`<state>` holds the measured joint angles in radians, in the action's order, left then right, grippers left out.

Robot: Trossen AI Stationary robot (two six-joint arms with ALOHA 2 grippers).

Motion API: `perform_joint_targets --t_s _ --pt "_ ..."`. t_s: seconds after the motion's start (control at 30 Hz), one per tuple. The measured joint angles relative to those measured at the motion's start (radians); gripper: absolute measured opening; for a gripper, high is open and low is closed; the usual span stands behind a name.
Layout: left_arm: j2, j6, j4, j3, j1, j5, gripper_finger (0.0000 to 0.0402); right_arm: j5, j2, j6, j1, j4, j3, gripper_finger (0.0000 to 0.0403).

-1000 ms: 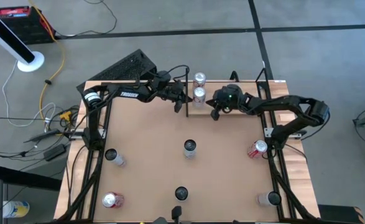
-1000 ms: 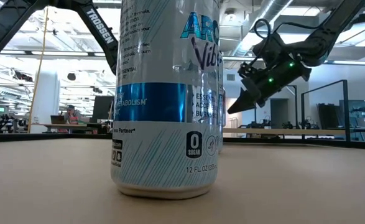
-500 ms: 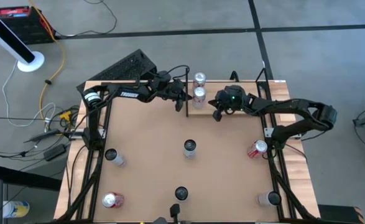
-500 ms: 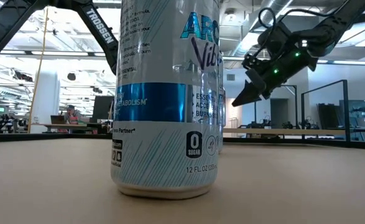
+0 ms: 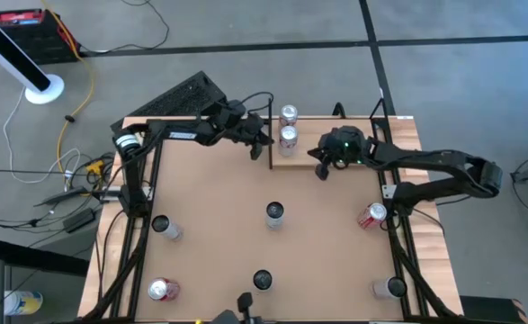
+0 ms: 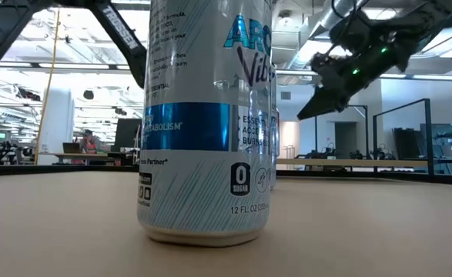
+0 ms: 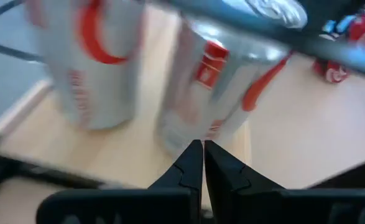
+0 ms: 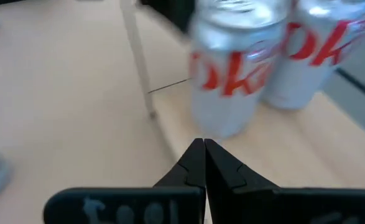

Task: Place canned beverage on shelf
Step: Put the red-silver soda can on the shelf aligned with the other red-silver soda can, then put the right red-white soda can on the shelf

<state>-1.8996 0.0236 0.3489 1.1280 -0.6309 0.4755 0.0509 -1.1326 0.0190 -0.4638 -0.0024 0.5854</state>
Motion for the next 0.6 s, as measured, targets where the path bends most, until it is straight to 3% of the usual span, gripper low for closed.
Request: perform_joint_targets --t_s 0.17,0.37,0.6 --pt "0.121 -0.070 -0.229 0.000 -0.019 -0.142 0.0000 0.001 0.134 -0.118 0.114 -0.265 0.021 0.0022" --pt "0.288 -0.170 -0.465 -0.013 0.027 -0.347 0.0000 -0.001 0.199 -0.309 0.332 -0.580 0.169 0.0022" --pt "0.569 -0.197 -0.638 -0.119 0.153 -0.496 0.0000 -0.082 0.142 -0.334 0.581 -0.591 0.332 0.0022"
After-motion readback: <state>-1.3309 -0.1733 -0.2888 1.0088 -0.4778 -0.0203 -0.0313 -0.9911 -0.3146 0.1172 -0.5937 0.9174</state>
